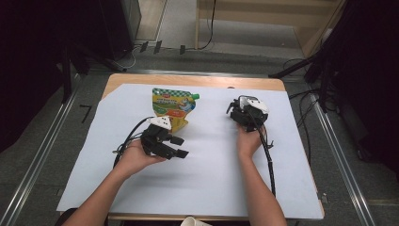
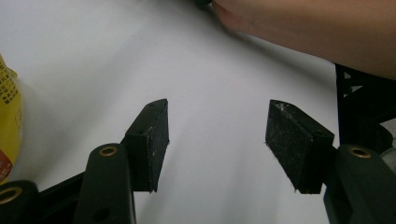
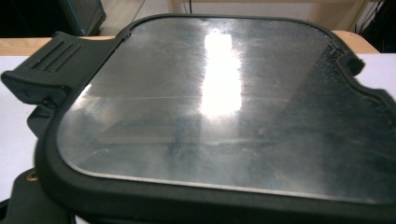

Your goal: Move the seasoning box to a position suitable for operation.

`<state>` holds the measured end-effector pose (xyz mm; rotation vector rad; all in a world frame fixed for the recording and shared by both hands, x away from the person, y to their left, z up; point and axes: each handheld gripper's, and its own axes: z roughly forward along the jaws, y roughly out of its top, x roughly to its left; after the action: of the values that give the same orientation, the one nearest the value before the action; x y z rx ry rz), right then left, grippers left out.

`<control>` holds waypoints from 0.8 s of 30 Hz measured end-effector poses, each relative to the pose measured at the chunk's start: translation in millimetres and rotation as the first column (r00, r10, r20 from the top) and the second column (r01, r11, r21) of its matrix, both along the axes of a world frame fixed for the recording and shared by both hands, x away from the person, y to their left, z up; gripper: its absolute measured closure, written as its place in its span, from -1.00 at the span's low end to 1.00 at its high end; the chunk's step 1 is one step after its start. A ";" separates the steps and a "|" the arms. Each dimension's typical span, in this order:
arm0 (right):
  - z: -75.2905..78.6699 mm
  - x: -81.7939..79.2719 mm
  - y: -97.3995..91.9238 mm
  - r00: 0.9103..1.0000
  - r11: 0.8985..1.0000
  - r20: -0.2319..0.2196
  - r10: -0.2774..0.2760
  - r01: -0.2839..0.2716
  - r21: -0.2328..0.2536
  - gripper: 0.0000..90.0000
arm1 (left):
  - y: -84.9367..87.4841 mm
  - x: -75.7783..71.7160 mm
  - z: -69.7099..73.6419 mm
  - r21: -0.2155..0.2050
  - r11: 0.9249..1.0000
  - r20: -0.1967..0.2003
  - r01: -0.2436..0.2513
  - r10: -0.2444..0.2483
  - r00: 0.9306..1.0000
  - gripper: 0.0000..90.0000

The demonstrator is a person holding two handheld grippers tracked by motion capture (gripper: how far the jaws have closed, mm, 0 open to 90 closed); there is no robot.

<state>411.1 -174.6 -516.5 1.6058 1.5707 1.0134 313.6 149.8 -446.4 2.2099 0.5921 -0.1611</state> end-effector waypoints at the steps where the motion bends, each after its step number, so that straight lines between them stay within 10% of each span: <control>1: 1.3 -1.2 -0.4 1.000 1.000 0.002 0.007 -0.006 -0.007 -0.68 | 0.1 0.1 -0.2 -0.001 1.000 0.000 0.000 0.000 1.000 -0.10; 11: 23.5 -23.9 -4.6 0.992 0.993 0.027 0.120 -0.120 -0.014 -0.67 | 0.3 0.3 -0.6 -0.005 1.000 0.001 -0.007 0.007 1.000 -0.10; 24: 42.9 -82.1 1.2 0.958 0.958 0.041 0.285 -0.285 -0.020 -0.66 | -7.8 2.2 -2.8 0.001 1.000 -0.006 0.011 -0.011 1.000 -0.10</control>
<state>329.0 -173.3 -473.6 1.3623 1.8107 1.1753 315.9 142.0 -449.1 2.2151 0.5835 -0.1728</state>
